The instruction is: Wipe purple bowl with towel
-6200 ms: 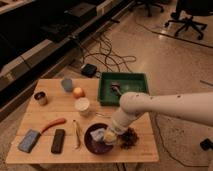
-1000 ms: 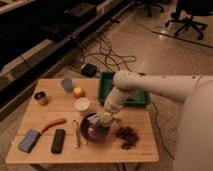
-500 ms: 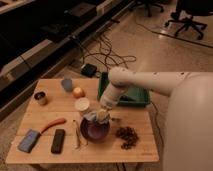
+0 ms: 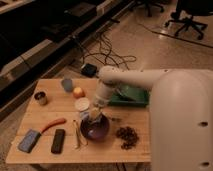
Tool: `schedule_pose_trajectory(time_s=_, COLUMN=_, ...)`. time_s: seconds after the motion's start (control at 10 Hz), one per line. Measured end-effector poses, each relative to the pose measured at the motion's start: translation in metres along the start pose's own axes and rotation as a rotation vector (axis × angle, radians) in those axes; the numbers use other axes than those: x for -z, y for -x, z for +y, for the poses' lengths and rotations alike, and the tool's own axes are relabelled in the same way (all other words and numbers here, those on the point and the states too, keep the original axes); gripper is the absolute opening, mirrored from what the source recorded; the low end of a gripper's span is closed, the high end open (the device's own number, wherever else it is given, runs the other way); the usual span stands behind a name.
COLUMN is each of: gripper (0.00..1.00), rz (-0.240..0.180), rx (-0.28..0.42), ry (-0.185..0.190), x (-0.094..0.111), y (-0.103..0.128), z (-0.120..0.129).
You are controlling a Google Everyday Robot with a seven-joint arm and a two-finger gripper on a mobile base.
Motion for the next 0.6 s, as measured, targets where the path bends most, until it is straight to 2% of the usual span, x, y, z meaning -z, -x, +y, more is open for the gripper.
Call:
schedule_pose_trajectory(time_s=0.3, gripper=0.00, rz=-0.005, rx=0.056, ry=0.036, x=-0.017, y=0.020, z=0.006)
schedule_pose_trajectory(time_s=0.6, gripper=0.00, rz=0.005, rx=0.133, ry=0.053, x=-0.031, y=0.040, z=0.037)
